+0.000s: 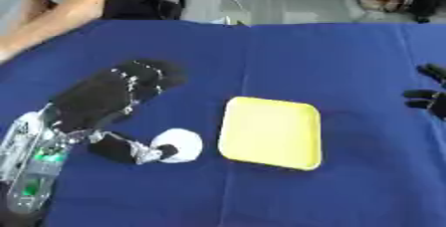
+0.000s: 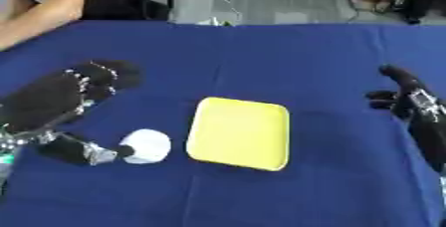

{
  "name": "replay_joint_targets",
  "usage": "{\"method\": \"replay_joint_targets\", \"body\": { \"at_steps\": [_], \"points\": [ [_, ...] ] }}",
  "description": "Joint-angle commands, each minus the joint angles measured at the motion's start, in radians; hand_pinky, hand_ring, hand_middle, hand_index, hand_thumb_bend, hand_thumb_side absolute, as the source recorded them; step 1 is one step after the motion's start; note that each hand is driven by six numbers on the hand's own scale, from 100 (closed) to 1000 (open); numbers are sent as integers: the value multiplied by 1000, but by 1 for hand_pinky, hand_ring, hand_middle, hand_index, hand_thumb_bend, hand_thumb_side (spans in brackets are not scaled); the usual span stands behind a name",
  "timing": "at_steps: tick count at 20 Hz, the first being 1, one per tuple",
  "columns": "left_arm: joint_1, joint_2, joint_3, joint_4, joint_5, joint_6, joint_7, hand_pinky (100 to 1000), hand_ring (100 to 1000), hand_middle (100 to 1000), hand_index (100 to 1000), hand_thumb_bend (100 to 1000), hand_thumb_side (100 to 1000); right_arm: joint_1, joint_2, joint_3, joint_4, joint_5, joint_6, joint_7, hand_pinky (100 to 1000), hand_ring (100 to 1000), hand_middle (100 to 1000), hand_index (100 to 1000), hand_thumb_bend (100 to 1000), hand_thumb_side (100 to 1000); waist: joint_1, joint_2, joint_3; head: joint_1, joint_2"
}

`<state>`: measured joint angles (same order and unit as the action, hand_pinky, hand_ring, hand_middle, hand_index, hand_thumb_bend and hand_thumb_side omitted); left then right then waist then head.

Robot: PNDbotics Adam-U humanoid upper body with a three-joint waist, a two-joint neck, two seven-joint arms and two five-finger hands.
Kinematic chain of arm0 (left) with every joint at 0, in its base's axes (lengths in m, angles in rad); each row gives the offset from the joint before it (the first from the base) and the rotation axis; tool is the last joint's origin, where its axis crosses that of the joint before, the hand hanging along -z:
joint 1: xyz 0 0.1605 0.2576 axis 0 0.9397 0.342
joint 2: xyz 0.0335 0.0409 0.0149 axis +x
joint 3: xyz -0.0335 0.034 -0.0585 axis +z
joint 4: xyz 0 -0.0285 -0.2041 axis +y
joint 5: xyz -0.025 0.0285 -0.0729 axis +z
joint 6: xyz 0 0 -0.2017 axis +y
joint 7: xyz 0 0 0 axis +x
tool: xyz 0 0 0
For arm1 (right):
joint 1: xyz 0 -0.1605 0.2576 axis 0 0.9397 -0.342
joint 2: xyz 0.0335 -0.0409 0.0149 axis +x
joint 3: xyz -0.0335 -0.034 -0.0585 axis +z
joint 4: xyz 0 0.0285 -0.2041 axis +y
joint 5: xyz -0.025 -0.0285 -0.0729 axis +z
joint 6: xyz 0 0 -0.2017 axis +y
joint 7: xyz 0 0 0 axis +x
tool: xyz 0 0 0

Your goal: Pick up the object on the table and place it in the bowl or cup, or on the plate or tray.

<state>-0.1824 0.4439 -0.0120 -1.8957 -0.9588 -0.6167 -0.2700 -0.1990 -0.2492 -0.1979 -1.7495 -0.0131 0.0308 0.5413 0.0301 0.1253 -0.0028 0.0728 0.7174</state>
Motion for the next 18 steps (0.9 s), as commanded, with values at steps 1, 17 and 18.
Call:
{"method": "replay_joint_targets", "body": {
  "at_steps": [1, 17, 18],
  "points": [
    [-12, 7, -3, 0, 13, -12, -24, 911, 954, 952, 1000, 473, 711, -4, -20, -6, -11, 3, -1, 2, 784, 782, 994, 1000, 100, 928, 0, -8, -1, 7, -1],
    [1, 0, -18, 205, 239, 56, -254, 819, 897, 918, 1000, 283, 957, -4, -20, -6, -9, 5, -1, 5, 784, 781, 994, 1000, 100, 933, -1, -8, 2, 8, 0],
    [0, 0, -16, 212, 249, 59, -265, 823, 899, 920, 1000, 284, 956, -4, -20, -6, -8, 5, -2, 5, 784, 781, 994, 1000, 100, 933, -1, -8, 2, 8, 2]
  ]
}}
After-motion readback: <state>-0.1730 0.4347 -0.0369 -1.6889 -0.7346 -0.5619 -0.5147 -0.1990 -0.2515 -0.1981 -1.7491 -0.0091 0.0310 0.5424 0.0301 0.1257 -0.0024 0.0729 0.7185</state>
